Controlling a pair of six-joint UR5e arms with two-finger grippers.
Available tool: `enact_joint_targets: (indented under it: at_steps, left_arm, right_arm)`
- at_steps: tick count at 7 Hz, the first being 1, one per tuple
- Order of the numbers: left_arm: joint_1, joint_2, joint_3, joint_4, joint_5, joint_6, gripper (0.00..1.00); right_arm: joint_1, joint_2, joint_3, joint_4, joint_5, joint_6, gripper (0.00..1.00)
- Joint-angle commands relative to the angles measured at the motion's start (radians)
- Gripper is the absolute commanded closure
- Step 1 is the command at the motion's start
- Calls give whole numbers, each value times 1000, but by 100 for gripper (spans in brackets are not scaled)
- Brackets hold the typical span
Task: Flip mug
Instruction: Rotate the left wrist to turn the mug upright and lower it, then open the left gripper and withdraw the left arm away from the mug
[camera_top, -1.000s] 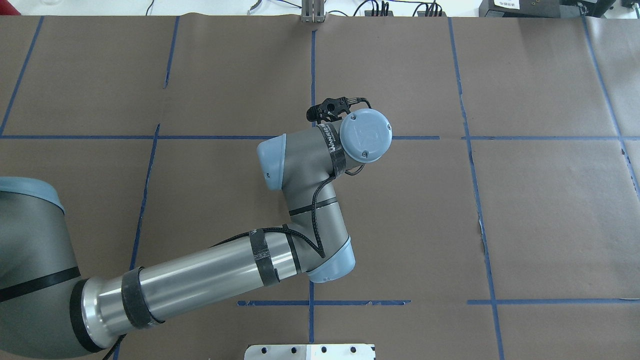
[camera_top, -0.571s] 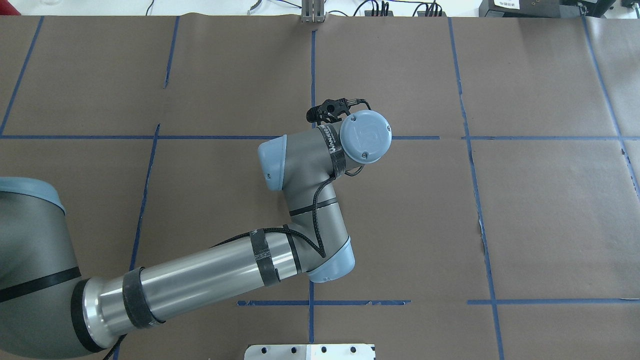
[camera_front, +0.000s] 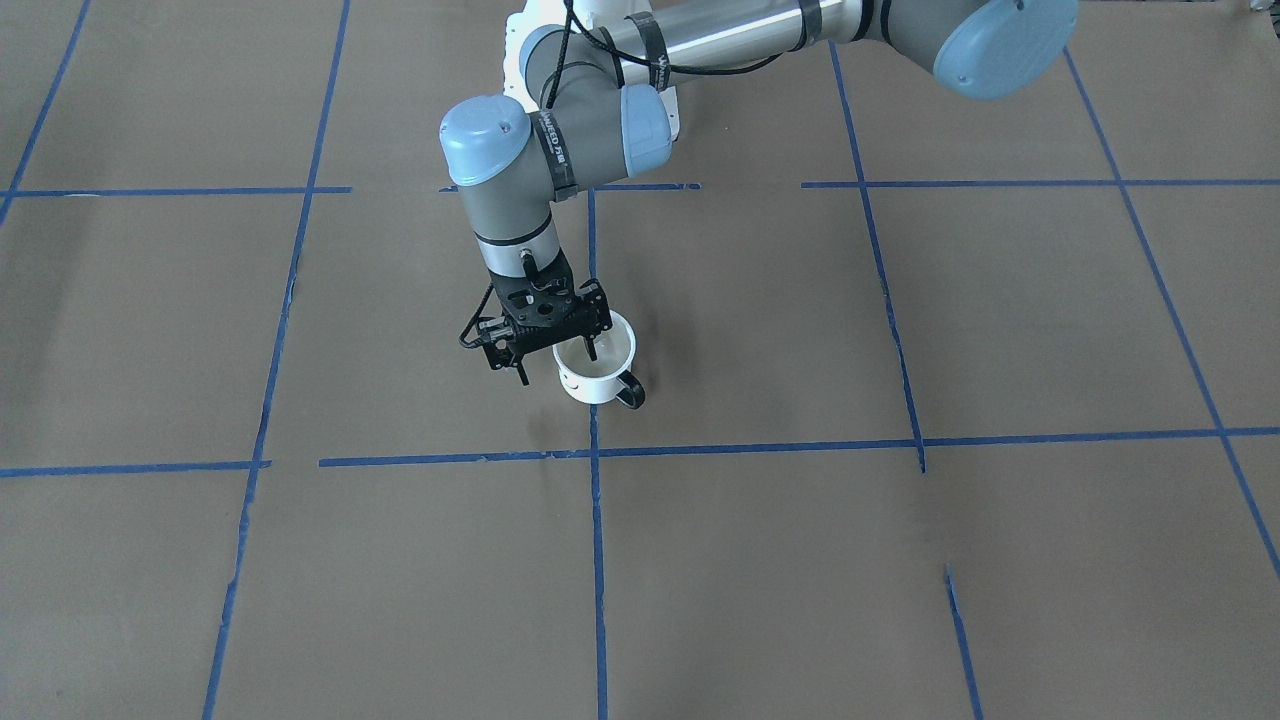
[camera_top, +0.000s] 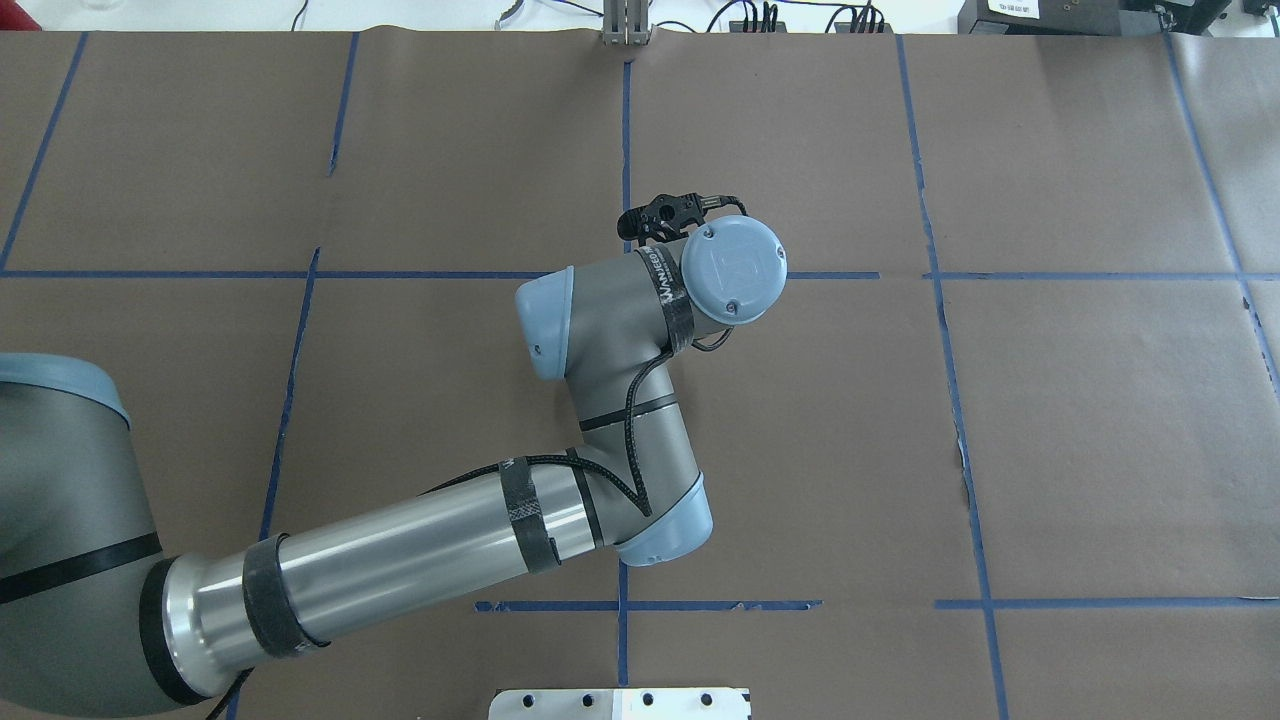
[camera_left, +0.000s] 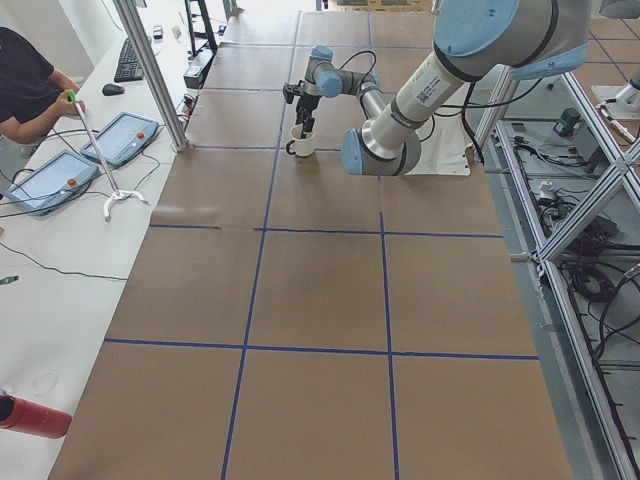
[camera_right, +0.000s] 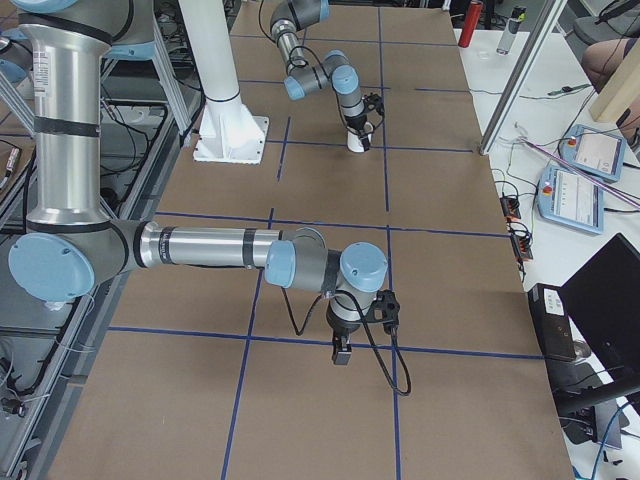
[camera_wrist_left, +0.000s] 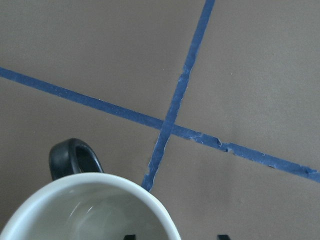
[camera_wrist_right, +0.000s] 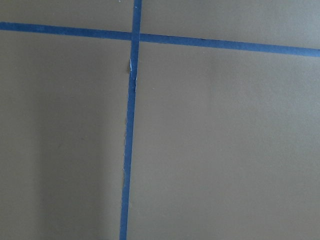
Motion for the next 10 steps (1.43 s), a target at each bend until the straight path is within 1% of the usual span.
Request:
enact_joint_targets:
  at_steps: [1, 2, 3, 4, 5, 6, 7, 9, 10]
  left_arm:
    - [-32, 6, -79, 55, -7, 46, 0]
    - [-72, 9, -125, 86, -46, 86, 0]
    - [-110, 10, -162, 133, -104, 167, 0]
    - [-144, 62, -247, 158, -131, 222, 0]
    - [-188, 154, -371, 175, -193, 303, 0]
    - [-257, 231, -462, 190, -265, 407, 0]
    - [-353, 315, -501, 186, -340, 548, 0]
    - [-513, 509, -599, 161, -445, 859, 0]
    - [-637, 627, -613, 82, -527, 982, 0]
  right_arm:
    - [0, 0, 0, 0, 0, 0, 0]
    - [0, 0, 0, 0, 0, 0, 0]
    - [0, 0, 0, 0, 0, 0, 0]
    - [0, 0, 0, 0, 0, 0, 0]
    - [0, 0, 0, 0, 0, 0, 0]
    - [0, 0, 0, 0, 0, 0, 0]
    - [0, 0, 0, 0, 0, 0, 0]
    - [0, 0, 0, 0, 0, 0, 0]
    - [0, 0, 0, 0, 0, 0, 0]
